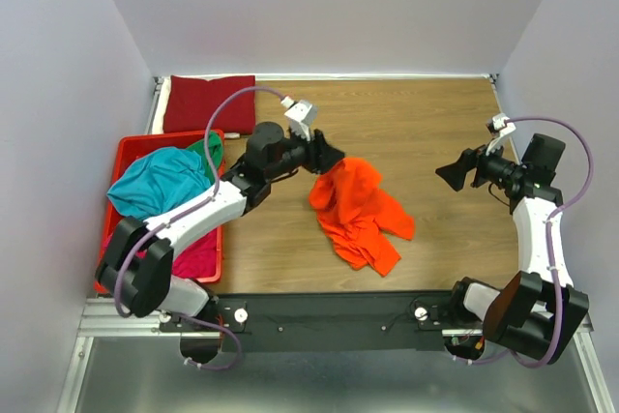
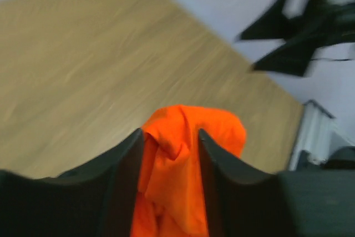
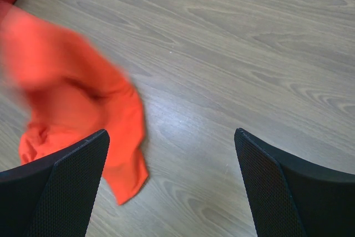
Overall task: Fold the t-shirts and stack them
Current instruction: Move the tshirt to the center of the board, then flatten the tshirt out
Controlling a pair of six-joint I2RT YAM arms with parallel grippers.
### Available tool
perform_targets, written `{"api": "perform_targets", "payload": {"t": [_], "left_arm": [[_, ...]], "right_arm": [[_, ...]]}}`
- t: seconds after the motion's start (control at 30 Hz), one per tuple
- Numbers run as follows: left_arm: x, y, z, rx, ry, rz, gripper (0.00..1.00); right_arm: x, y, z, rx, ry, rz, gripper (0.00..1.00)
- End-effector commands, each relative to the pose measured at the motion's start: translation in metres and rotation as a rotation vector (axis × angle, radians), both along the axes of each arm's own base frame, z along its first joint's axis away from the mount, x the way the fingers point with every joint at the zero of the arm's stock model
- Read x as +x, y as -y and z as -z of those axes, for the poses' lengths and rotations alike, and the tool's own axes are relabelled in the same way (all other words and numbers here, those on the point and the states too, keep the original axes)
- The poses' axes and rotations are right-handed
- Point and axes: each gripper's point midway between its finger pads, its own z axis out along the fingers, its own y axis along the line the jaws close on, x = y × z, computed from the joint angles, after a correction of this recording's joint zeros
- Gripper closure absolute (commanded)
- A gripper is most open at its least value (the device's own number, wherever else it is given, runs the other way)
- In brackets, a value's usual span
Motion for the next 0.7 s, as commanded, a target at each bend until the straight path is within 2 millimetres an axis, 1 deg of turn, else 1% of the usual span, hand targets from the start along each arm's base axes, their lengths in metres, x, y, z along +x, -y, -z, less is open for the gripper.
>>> {"api": "perform_targets", "payload": {"t": [0.0,0.03,0.1,0.13,0.17,0.2,0.23,0.27,0.3,0.33,0.37,0.4,0.43,0.5,0.53,0.6,0.63,0.67], "left_arm": [[0.044,-0.053,0.057,0.039,-0.142,-0.276,0.44],[0.054,-0.072,0.056,0.072,-0.113,-0.368,0.43],[0.057,-0.089,0.052,0.139,-0.101,-0.439,0.4],[0.057,-0.097,0.039,0.141,-0.072,-0.468,0.39],[0.055,-0.099,0.031,0.174,-0.033,-0.458,0.38],[0.052,-0.098,0.025,0.183,-0.01,-0.434,0.38],[0.047,-0.093,0.021,0.193,0.016,-0.392,0.38],[0.033,-0.079,0.018,0.191,0.035,-0.27,0.38],[0.026,-0.072,0.017,0.201,0.049,-0.206,0.38],[0.013,-0.059,0.021,0.197,0.04,-0.11,0.38],[0.007,-0.054,0.025,0.202,0.03,-0.073,0.38],[0.001,-0.049,0.031,0.215,0.008,-0.046,0.38],[-0.007,-0.039,0.04,0.229,-0.013,-0.009,0.38],[-0.016,-0.03,0.052,0.244,-0.05,0.03,0.38],[-0.024,-0.022,0.063,0.26,-0.079,0.062,0.38],[-0.03,-0.013,0.074,0.279,-0.096,0.086,0.38],[-0.033,-0.005,0.083,0.302,-0.107,0.095,0.38],[-0.034,0.0,0.087,0.313,-0.109,0.101,0.38]], "right_arm": [[-0.003,0.002,-0.001,-0.021,0.011,0.005,0.0],[-0.004,0.0,-0.002,-0.014,0.012,-0.005,0.0],[-0.006,-0.004,0.0,0.001,0.009,-0.026,0.0],[-0.008,-0.008,-0.001,0.014,0.015,-0.058,0.0],[-0.01,-0.011,0.003,0.031,-0.009,-0.075,0.0],[-0.012,-0.015,0.003,0.038,-0.011,-0.095,0.0],[-0.014,-0.018,0.003,0.037,-0.004,-0.123,0.0],[-0.017,-0.025,0.006,0.043,-0.02,-0.15,0.0],[-0.018,-0.028,0.01,0.044,-0.031,-0.169,0.0],[-0.021,-0.034,0.013,0.033,-0.034,-0.203,0.0],[-0.022,-0.037,0.014,0.027,-0.038,-0.219,0.0],[-0.023,-0.039,0.017,0.021,-0.046,-0.233,0.0],[-0.023,-0.04,0.023,0.002,-0.048,-0.25,0.0],[-0.028,-0.046,0.032,-0.005,-0.083,-0.287,0.0],[-0.031,-0.05,0.04,-0.02,-0.107,-0.315,0.0],[-0.034,-0.055,0.049,-0.041,-0.13,-0.344,0.0],[-0.034,-0.059,0.058,-0.062,-0.159,-0.362,0.0],[-0.034,-0.061,0.062,-0.074,-0.172,-0.367,0.0]]}}
